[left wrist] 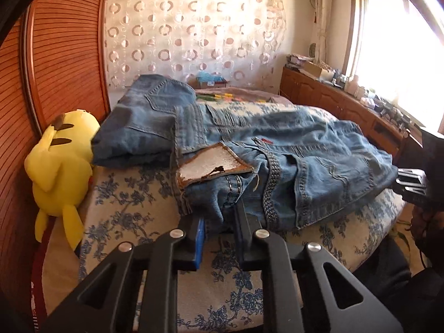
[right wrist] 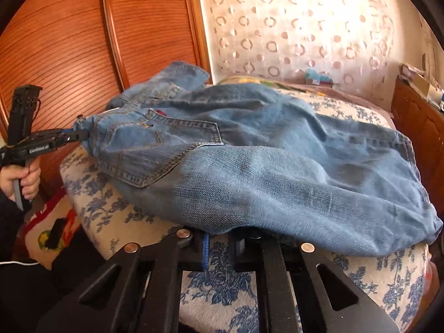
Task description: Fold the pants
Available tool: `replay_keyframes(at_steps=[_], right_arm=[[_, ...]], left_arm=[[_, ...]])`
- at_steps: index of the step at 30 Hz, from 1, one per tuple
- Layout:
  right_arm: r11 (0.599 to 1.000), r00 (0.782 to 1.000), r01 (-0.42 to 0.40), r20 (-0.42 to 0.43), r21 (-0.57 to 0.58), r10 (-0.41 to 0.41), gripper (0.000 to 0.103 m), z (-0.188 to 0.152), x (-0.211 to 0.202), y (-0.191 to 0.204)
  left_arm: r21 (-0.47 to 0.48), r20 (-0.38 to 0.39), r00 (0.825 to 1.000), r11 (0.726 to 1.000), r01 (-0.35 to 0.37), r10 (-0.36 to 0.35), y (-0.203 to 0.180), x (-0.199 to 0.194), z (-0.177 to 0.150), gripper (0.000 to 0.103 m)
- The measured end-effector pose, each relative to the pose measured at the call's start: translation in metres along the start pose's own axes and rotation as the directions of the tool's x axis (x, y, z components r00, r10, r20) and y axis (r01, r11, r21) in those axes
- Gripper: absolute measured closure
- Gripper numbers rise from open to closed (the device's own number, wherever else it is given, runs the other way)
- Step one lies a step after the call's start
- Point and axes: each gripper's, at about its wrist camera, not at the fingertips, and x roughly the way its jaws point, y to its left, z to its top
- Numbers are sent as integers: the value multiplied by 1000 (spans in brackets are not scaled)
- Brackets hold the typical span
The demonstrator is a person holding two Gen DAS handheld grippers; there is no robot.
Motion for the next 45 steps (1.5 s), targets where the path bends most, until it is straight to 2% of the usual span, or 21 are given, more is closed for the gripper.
replay_keyframes(at_steps=[4, 7, 9, 12, 14, 16, 18, 20, 22, 26, 30, 36, 45], right_arm=[[998, 998, -55, 5, 13, 55, 98, -3, -16, 3], [998, 998, -66, -11, 2, 66, 99, -9, -21, 14], [999, 998, -52, -26, 6, 52, 99, -13, -20, 15], [999, 998, -40, -39, 34, 42, 99, -16, -19, 11], [999, 999, -32, -35, 40, 33, 92, -17, -22, 8], [999, 999, -6, -32, 45, 7, 80, -19, -27, 4], [998, 1000, 18, -23, 54, -16, 80, -22, -33, 0], [996, 999, 54, -14, 73, -53, 74, -24, -42, -8], [993, 997, 79, -6, 92, -79, 70, -27, -50, -17], [980, 990, 141, 13, 139, -144, 61, -34, -69, -35], [959, 976, 207, 31, 192, -216, 56, -37, -85, -58], [929, 955, 278, 37, 245, -296, 54, -44, -100, -87], [866, 916, 377, 9, 329, -402, 51, -57, -112, -133]], left_arm=[[-7, 7, 999, 999, -32, 32, 8, -8, 1, 88], [-6, -17, 999, 999, -47, 47, 12, -6, -7, 88], [-4, -49, 998, 999, -48, 48, 12, -3, -13, 85], [3, -65, 996, 998, -67, 67, 7, -6, -21, 77], [4, -59, 996, 998, -65, 65, 7, -12, -22, 74], [10, -52, 997, 998, -61, 62, 5, -18, -20, 71], [21, -26, 997, 997, -76, 76, 4, -26, -18, 67], [29, 2, 998, 997, -70, 70, 2, -35, -13, 57], [34, 19, 998, 997, -63, 63, 2, -39, -8, 56], [43, 52, 997, 997, -66, 64, -5, -42, 4, 38], [54, 61, 997, 997, -50, 47, -15, -36, 13, 36], [70, 65, 998, 997, -17, 13, -38, -22, 20, 36], [110, 82, 996, 994, 10, -20, -73, -3, 28, 36]])
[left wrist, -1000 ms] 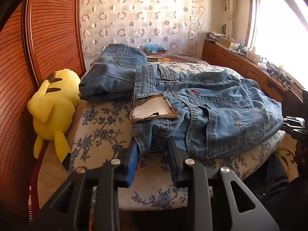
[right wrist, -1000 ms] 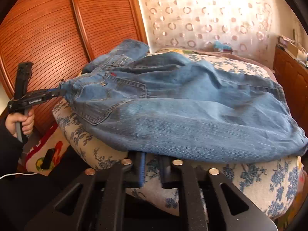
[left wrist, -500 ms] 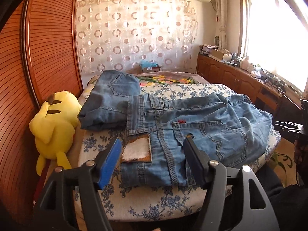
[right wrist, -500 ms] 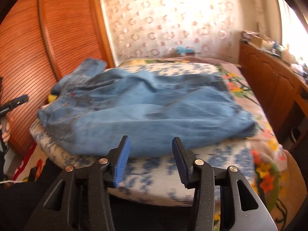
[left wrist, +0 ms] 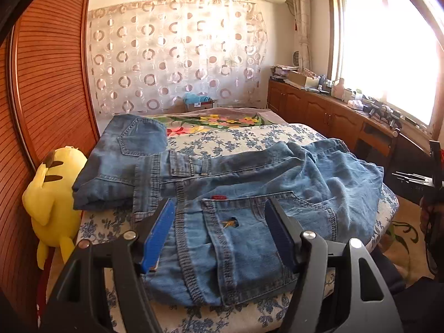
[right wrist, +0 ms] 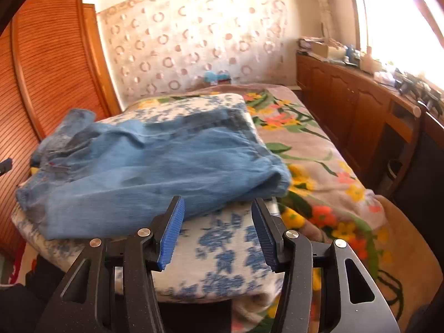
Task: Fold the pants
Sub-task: 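Open both grippers and move them back from the jeans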
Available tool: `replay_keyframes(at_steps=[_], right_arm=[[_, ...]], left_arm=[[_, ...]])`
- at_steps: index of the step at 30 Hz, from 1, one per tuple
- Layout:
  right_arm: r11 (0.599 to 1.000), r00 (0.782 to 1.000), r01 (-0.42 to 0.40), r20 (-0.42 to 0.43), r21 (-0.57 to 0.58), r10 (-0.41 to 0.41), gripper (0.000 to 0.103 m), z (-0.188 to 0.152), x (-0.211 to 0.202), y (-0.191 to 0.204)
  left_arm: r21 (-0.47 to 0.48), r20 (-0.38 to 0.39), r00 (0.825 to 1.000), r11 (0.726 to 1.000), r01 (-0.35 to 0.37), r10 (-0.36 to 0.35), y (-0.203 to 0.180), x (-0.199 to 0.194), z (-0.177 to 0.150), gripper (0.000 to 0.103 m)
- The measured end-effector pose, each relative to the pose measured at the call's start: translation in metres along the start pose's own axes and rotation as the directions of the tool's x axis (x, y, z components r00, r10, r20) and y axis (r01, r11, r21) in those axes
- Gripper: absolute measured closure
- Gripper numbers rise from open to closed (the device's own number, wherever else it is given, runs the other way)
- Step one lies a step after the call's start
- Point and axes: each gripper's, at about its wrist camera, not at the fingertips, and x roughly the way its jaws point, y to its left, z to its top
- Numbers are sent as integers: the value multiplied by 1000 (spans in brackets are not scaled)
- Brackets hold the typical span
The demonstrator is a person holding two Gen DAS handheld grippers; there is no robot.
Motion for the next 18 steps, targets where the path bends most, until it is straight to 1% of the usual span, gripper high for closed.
replay_keyframes(at_steps=[7, 9, 14, 18], right_arm=[[996, 999, 48, -16, 78, -47, 51, 8, 21, -22], [994, 998, 67, -17, 91, -66, 51, 11, 25, -26], [989, 997, 78, -34, 122, -75, 51, 17, 40, -33], [987, 995, 86, -65, 137, -78, 51, 18, 49, -37]], left_arm=[[12, -4, 999, 999, 35, -35, -20, 12, 2, 36], [17, -10, 999, 999, 34, -34, -26, 15, 2, 36], [31, -39, 998, 998, 47, -46, -33, 25, -3, 36], [15, -55, 997, 998, 63, -62, -32, 30, -7, 36]])
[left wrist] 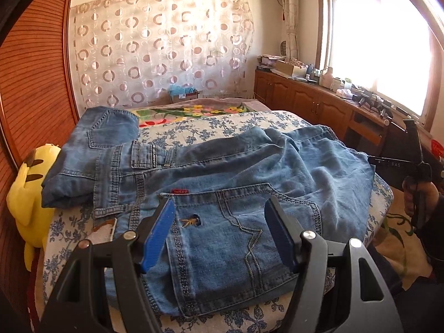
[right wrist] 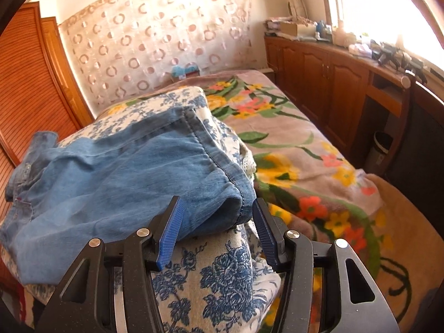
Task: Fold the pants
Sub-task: 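Open both grippers and move them back from the jeans, then grasp the jeans leg hem with the right gripper and lift it toward the waistband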
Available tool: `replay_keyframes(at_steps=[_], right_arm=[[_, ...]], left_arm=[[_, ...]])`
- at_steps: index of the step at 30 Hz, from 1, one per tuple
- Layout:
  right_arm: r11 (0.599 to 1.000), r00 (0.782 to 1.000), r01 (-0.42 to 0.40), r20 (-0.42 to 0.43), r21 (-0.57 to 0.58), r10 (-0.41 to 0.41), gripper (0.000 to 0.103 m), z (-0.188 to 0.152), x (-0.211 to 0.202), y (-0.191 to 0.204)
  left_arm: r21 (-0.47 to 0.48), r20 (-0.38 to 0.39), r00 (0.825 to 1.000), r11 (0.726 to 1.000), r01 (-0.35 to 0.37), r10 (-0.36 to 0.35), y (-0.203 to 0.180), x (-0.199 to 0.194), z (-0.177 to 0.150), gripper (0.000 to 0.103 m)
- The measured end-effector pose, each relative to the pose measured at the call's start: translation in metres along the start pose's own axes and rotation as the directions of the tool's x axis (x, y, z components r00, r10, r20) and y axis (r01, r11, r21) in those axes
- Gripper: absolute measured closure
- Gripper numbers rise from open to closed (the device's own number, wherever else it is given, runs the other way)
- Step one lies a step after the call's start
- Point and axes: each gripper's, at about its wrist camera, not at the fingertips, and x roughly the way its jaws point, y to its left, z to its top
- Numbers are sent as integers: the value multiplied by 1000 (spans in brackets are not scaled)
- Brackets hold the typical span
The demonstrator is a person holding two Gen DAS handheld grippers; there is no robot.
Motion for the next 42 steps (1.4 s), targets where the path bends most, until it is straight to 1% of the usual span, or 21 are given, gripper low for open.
replay_keyframes(at_steps=[3, 4, 5, 6, 7, 9, 10, 12, 16, 21, 23, 28, 30, 32, 34, 38, 40, 42], right_arm=[[1000, 1000, 2, -10, -18, -3, 51, -1, 2, 1], [1000, 1000, -4, -16, -14, 3, 55, -1, 3, 0], [1000, 1000, -5, -19, -12, 5, 60, -1, 3, 0], [1000, 1000, -4, -18, -16, 4, 74, -1, 2, 0], [1000, 1000, 2, -15, -26, -2, 91, 0, 2, 2], [998, 1000, 11, 1, -54, -11, 98, 2, 0, 5], [998, 1000, 5, 13, -68, -4, 100, 3, -2, 8], [996, 999, 11, 40, -92, -7, 100, 6, -8, 15], [991, 995, -37, 87, -129, 49, 101, 20, -21, 38], [971, 981, -135, 110, -195, 159, 101, 40, -28, 84], [953, 970, -184, 109, -239, 215, 101, 46, -29, 115], [881, 925, -322, 81, -346, 370, 101, 53, -35, 200], [840, 898, -385, 55, -383, 437, 101, 52, -36, 236], [800, 876, -433, 16, -416, 482, 101, 49, -35, 270], [756, 858, -463, -18, -463, 514, 101, 42, -35, 307], [684, 817, -531, -86, -500, 571, 101, 24, -35, 356], [650, 790, -568, -114, -505, 602, 101, 15, -38, 373], [613, 756, -612, -142, -499, 639, 101, 6, -44, 386]], left_arm=[[10, -16, 1000, 1000, -4, 4, 1, 3, -3, 36], [13, -19, 1000, 1000, -6, 6, 1, 3, -4, 36], [13, -17, 1000, 1000, -11, 11, 2, 3, -5, 36], [10, -11, 1000, 1000, -17, 17, 3, 2, -6, 36], [7, -8, 1000, 1000, -22, 22, 4, 1, -7, 36], [-1, -4, 1000, 1000, -30, 30, 8, -1, -8, 36], [-5, -3, 999, 999, -32, 32, 10, -1, -9, 36], [-14, 1, 999, 999, -38, 38, 14, -3, -10, 36], [-33, 11, 998, 998, -55, 56, 25, -9, -12, 36], [-75, 12, 996, 993, -88, 89, 46, -17, -18, 36], [-82, 13, 995, 992, -95, 96, 53, -21, -21, 36], [-109, 31, 991, 986, -129, 133, 73, -36, -25, 36], [-115, 38, 988, 983, -144, 149, 80, -43, -27, 36], [-119, 48, 984, 979, -164, 171, 89, -51, -28, 36], [-133, 52, 981, 975, -177, 185, 97, -57, -30, 36], [-154, 59, 974, 966, -209, 220, 111, -69, -33, 36], [-168, 62, 970, 960, -223, 236, 119, -73, -35, 36], [-181, 65, 967, 956, -233, 248, 126, -77, -36, 36]])
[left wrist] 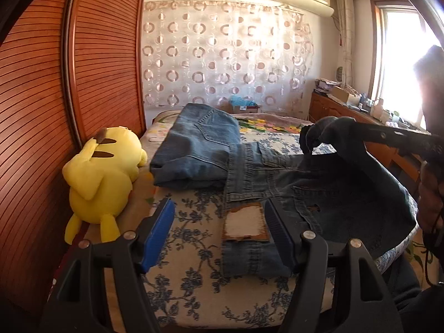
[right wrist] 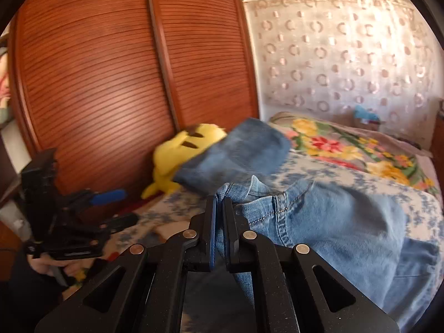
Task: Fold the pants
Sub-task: 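Grasp the jeans leg hem with the right gripper and lift it toward the waistband, then lower the jeans leg onto the waistband and open the right gripper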
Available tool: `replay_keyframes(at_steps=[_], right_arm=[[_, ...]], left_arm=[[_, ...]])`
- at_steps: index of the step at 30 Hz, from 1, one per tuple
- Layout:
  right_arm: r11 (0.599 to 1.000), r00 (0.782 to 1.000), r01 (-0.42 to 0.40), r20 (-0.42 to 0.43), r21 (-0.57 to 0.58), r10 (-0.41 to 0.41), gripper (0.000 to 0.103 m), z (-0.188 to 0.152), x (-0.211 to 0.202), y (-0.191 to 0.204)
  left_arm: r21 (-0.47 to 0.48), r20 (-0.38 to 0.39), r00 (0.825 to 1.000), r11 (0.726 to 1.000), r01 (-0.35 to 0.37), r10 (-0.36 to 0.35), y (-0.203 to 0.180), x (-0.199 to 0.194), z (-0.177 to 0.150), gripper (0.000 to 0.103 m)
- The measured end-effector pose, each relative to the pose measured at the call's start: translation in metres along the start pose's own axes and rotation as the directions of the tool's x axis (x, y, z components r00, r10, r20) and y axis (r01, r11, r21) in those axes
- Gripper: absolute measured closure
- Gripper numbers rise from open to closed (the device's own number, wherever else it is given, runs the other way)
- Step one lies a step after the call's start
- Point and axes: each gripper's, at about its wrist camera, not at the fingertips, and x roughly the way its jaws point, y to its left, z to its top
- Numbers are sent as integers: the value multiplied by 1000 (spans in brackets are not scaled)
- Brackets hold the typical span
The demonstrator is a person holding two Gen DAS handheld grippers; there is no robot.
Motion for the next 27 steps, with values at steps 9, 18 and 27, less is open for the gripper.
replay_keyframes(at_steps=[9, 18, 27], right_arm=[[998, 998, -15, -58, -69, 10, 72, -18, 11, 22], [992, 991, 114, -59, -47, -117, 63, -40, -20, -16], [956, 949, 291, -135, 24, -285, 61, -86, -37, -87]], left_arm=[[-2, -5, 1000, 1000, 2, -2, -2, 3, 0, 36], [55, -42, 996, 995, 80, -78, -41, 23, 2, 36], [108, -101, 979, 977, 186, -175, -86, 49, 4, 37]])
